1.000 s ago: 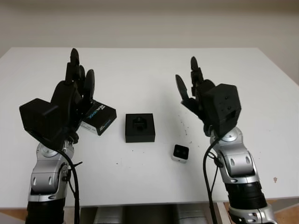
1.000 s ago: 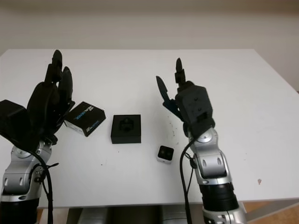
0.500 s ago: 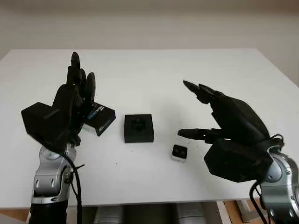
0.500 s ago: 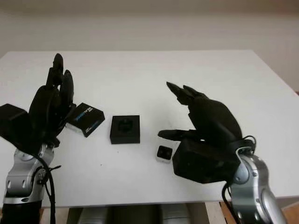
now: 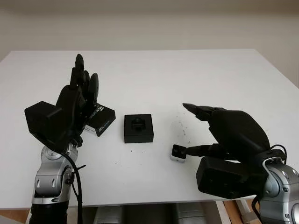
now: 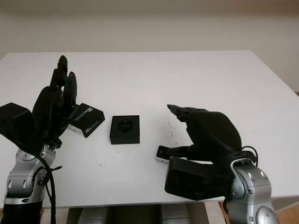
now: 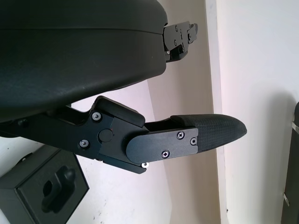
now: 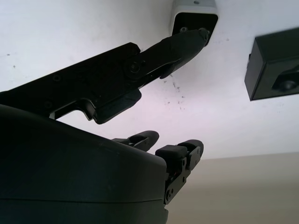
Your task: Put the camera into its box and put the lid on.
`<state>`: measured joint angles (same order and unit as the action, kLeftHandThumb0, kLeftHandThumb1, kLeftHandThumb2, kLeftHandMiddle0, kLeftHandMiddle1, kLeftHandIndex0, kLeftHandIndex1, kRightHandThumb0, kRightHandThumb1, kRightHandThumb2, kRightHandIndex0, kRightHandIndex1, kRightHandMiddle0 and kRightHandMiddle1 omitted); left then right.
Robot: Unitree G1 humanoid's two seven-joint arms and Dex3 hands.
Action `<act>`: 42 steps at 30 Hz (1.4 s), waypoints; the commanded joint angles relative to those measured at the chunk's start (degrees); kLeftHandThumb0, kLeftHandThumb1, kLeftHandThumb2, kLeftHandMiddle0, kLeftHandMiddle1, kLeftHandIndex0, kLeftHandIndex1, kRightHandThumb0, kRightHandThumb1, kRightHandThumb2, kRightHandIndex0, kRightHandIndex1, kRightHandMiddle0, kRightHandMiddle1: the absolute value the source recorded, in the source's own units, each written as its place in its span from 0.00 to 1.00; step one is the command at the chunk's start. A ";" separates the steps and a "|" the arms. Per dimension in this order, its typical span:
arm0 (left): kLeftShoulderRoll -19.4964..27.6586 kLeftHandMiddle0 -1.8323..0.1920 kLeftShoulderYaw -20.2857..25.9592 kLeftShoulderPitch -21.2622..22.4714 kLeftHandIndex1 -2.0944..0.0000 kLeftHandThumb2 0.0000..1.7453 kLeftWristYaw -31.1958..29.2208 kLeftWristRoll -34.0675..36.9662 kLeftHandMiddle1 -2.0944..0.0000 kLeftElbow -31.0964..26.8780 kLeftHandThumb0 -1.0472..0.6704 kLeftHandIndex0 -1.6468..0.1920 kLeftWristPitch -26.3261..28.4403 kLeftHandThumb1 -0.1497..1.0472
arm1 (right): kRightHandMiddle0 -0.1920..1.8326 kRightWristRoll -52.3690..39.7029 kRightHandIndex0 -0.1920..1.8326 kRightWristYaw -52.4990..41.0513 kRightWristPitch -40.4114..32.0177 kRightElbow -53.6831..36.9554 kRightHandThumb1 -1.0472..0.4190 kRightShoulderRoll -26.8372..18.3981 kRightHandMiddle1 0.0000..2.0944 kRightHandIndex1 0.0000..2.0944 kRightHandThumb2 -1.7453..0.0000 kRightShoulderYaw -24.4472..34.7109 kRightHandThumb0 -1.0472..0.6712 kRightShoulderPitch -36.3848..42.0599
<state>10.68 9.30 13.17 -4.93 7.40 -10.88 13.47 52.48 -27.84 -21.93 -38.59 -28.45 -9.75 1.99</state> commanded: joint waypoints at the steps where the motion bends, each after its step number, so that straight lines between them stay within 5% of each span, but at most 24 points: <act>1: 0.10 1.00 -0.09 1.53 1.00 0.33 0.08 0.06 1.00 -0.18 0.13 1.00 0.00 1.00 | 0.29 -0.05 0.29 -0.41 0.91 0.16 0.11 0.35 0.03 0.14 0.97 0.24 0.20 -1.00; 3: 0.16 1.00 -0.13 1.64 1.00 0.33 -0.05 0.09 1.00 0.00 0.13 1.00 -0.04 1.00 | 0.30 0.26 0.18 -0.85 1.64 0.59 0.10 0.25 0.03 0.31 0.97 0.02 0.19 -1.27; 4: 0.22 1.00 -0.17 1.68 1.00 0.33 -0.16 0.09 1.00 0.06 0.13 1.00 -0.04 1.00 | 0.31 0.45 0.16 -1.18 1.86 0.69 0.09 0.31 0.03 0.31 0.97 -0.15 0.19 -1.43; 23: 0.29 1.00 -0.04 1.78 1.00 0.32 -0.14 0.25 1.00 -0.24 0.12 1.00 0.74 1.00 | 0.28 11.26 0.20 -12.03 3.68 -3.27 0.06 4.10 0.03 0.12 0.97 -4.23 0.18 1.03; 38: 0.44 1.00 0.05 1.76 1.00 0.32 -0.41 0.14 1.00 0.17 0.12 1.00 0.23 1.00 | 0.33 20.72 0.27 -4.60 9.95 3.99 0.06 4.94 0.07 0.12 0.97 -5.09 0.20 3.81; 39: 0.48 1.00 0.02 1.74 1.00 0.32 -0.41 0.08 1.00 0.19 0.12 1.00 0.20 1.00 | 0.32 21.50 0.26 -3.84 10.27 4.93 0.05 4.92 0.09 0.14 0.97 -5.20 0.20 3.78; 41: 0.74 1.00 -0.15 1.57 1.00 0.32 -0.68 -0.17 1.00 0.24 0.12 1.00 -0.10 1.00 | 0.13 22.34 0.17 -1.77 11.11 6.74 0.05 4.69 0.45 0.33 0.97 -5.25 0.20 3.80; 42: 0.85 1.00 -0.24 1.46 1.00 0.32 -0.76 -0.34 1.00 0.27 0.12 1.00 -0.28 1.00 | 0.08 22.54 0.14 -0.88 11.43 7.56 0.05 4.64 0.55 0.40 0.97 -5.22 0.20 3.86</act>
<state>11.01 9.20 13.58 -5.52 7.27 -10.81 13.91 74.56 -29.78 -10.97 -31.79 -23.63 -15.11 5.87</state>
